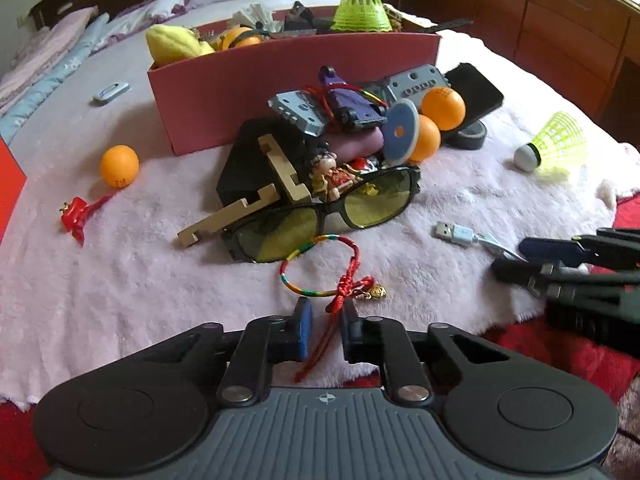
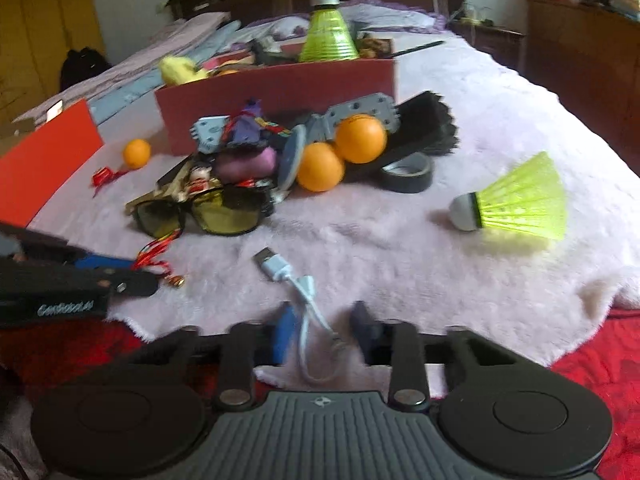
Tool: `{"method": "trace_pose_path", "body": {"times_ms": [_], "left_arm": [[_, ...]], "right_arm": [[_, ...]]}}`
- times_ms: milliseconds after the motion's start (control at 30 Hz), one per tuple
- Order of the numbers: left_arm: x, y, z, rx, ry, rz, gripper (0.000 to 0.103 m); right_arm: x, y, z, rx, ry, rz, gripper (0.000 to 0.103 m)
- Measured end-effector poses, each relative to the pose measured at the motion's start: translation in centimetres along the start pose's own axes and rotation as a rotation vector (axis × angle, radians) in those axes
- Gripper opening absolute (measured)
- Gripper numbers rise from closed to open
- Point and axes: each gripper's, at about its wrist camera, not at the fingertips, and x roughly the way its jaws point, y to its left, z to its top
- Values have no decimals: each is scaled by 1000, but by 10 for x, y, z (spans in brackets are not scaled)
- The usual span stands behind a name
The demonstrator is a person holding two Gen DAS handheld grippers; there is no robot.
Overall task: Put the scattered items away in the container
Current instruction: 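Grasp the rainbow bead bracelet with the left tool while the right holds the cable, then lift the cable and bracelet with both tools toward the red box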
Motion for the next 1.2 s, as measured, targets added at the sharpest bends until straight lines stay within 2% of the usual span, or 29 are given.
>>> {"method": "trace_pose_path", "body": {"times_ms": [133, 233, 267, 367, 400, 533, 600, 633, 700, 733, 833, 1000, 1067, 1200], "left_arm": [[1, 1, -1, -1, -4, -9, 16], [-2, 4, -1, -17, -26, -22, 20], [-3, 5, -1, -18, -36, -22, 24], [-6, 4, 0, -5, -65, -19, 46], [-8, 3, 0, 8, -74, -21, 48], [-12, -2, 0, 69, -104, -24, 47], [-7, -4, 0, 98, -85, -24, 47], [-4, -5, 1, 112, -74, -23, 46], [4, -4, 1, 109, -37, -25, 30], [7, -2, 1, 93, -27, -31, 28], [2, 5, 3, 58, -30, -57, 11], [-14, 14, 3, 5, -56, -101, 8], [-19, 18, 2, -25, -60, -123, 8], [-18, 26, -1, -76, -45, -141, 8]], "right_arm": [[1, -2, -1, -1, -2, -13, 24], [2, -2, -2, -13, 0, -17, 26], [2, -2, -2, -15, 3, -15, 27], [3, -3, -1, -6, 9, -7, 27], [3, -4, -1, -2, 11, -5, 27], [5, -6, 0, 10, 20, 5, 27], [5, -6, 1, 6, 27, 9, 29], [6, -6, 1, -1, 31, 11, 31], [7, -3, 3, -23, 41, 12, 34], [7, -1, 4, -30, 43, 7, 35], [7, 3, 4, -52, 44, -14, 33], [2, 10, 10, -65, 47, -46, 13], [-1, 12, 12, -60, 43, -37, 11], [-12, 17, 19, -42, 17, 36, 11]]}}
